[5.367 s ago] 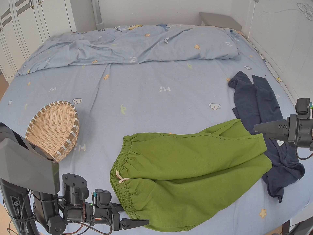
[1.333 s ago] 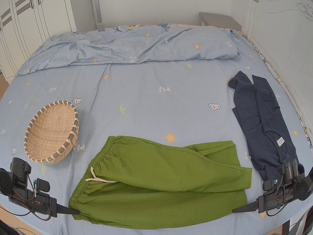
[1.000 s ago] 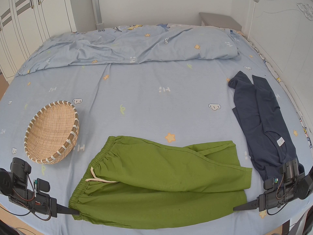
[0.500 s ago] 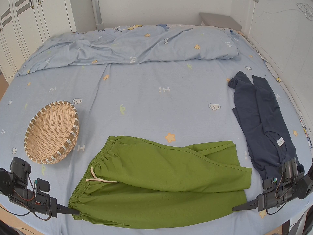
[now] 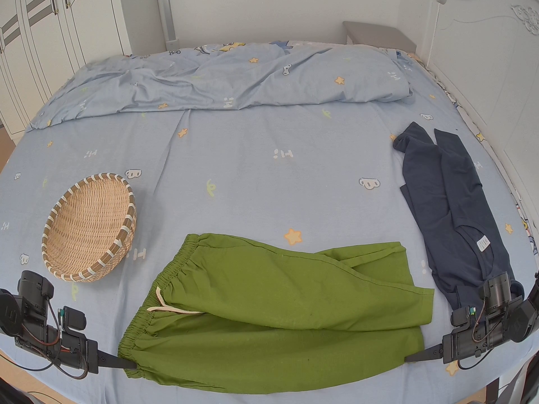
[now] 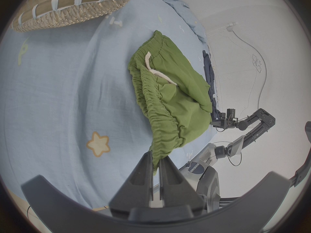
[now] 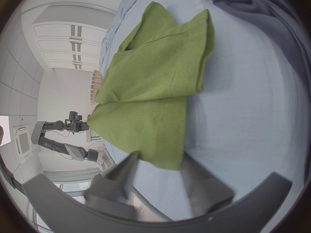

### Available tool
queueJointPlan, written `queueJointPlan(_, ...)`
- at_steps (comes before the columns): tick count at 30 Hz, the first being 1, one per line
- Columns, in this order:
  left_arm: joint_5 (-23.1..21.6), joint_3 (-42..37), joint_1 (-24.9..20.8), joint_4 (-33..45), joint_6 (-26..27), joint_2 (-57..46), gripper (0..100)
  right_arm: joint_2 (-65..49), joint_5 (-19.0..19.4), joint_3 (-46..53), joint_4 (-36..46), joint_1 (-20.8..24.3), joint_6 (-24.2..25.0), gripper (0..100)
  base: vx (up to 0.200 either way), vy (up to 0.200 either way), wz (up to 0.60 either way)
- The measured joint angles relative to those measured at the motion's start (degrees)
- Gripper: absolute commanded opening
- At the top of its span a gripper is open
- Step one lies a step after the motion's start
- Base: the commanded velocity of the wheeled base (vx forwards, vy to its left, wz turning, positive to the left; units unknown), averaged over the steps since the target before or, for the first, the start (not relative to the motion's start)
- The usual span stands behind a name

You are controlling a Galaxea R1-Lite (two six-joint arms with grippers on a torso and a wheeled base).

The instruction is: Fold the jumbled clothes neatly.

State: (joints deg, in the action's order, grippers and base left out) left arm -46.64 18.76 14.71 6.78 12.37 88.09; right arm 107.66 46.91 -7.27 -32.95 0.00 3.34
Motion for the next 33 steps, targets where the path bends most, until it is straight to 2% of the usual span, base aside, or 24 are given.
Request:
queueJointPlan(18,0.5,-0.3,0.7,0.7,-0.1,0.0,0,-2.6,-0.2,3.1,0.6,-0.7,0.0,0,0.000,0.000,0.00)
queueJointPlan(21,1.0,-0.2,0.6,3.5,-0.1,0.0,0,-5.3,-1.5,4.1,3.3,-1.0,0.0,0,0.000,0.000,0.00)
queueJointPlan(27,4.3,0.8,0.4,8.1,0.0,0.0,0,-9.1,-7.0,4.7,7.9,-1.4,-0.1,0,0.000,0.000,0.00)
queueJointPlan(33,5.2,1.1,0.1,8.2,-0.1,1.0,0,-10.1,-8.2,5.3,9.1,-1.5,-0.1,0,0.000,0.000,0.00)
